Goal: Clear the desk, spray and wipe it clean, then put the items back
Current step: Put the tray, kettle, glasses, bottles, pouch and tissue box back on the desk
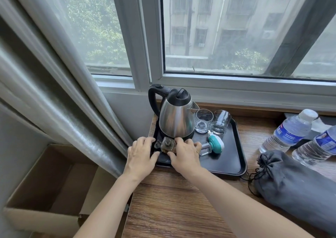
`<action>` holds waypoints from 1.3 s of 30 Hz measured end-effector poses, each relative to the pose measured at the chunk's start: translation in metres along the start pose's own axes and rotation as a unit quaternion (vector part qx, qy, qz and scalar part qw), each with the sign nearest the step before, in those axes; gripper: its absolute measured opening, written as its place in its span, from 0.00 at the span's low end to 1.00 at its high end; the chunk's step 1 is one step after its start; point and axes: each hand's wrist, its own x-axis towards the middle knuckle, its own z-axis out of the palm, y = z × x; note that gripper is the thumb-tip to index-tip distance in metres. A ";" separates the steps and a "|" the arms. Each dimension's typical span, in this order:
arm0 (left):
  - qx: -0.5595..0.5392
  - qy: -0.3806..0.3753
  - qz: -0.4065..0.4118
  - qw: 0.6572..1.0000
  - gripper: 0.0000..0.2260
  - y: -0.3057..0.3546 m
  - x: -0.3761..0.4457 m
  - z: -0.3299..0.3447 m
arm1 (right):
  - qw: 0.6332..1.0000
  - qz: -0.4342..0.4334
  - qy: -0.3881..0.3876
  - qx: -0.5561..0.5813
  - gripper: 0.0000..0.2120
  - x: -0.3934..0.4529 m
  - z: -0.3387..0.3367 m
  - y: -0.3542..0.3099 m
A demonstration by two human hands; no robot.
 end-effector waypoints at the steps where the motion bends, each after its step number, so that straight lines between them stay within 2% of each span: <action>1: 0.000 -0.003 0.007 1.000 0.23 0.002 0.002 0.000 | 1.000 -0.005 -0.002 0.003 0.17 -0.001 0.000 0.001; 5: 0.006 -0.034 0.048 0.998 0.29 0.016 0.017 0.004 | 0.999 -0.042 -0.009 -0.016 0.07 -0.003 -0.007 0.014; 9: 0.019 -0.051 0.050 0.997 0.27 0.028 0.029 0.006 | 0.998 -0.039 -0.028 -0.045 0.12 0.000 -0.023 0.021; 11: 0.037 -0.050 0.064 0.996 0.25 0.029 0.031 0.007 | 1.000 0.002 -0.011 -0.014 0.15 0.001 -0.033 0.031; 16: 0.042 -0.042 0.058 0.997 0.26 0.033 0.031 0.012 | 0.978 0.166 0.123 0.002 0.17 0.001 -0.060 0.086; 19: 0.044 -0.022 0.032 0.998 0.29 0.038 0.025 0.016 | 0.965 0.256 0.050 0.006 0.27 0.004 -0.065 0.105; 22: 0.051 0.002 0.011 0.999 0.30 0.043 0.022 0.022 | 0.962 0.272 -0.019 0.021 0.31 0.012 -0.063 0.108; 25: 0.062 0.022 0.005 0.998 0.28 0.042 0.023 0.025 | 0.964 0.261 -0.030 0.031 0.27 0.023 -0.062 0.112; 29: 0.062 0.015 -0.006 0.998 0.28 0.038 0.022 0.022 | 0.964 0.241 -0.023 0.108 0.19 0.023 -0.060 0.112; 31: 0.061 0.019 0.002 0.998 0.28 0.037 0.020 0.024 | 0.969 0.208 0.011 0.135 0.16 0.014 -0.060 0.106; 34: 0.052 0.028 0.007 0.998 0.29 0.036 0.017 0.024 | 0.978 0.110 0.088 0.154 0.12 -0.001 -0.054 0.093; 39: 0.035 0.023 -0.016 0.999 0.40 0.038 0.007 0.022 | 0.980 -0.060 0.119 0.145 0.29 -0.009 -0.036 0.071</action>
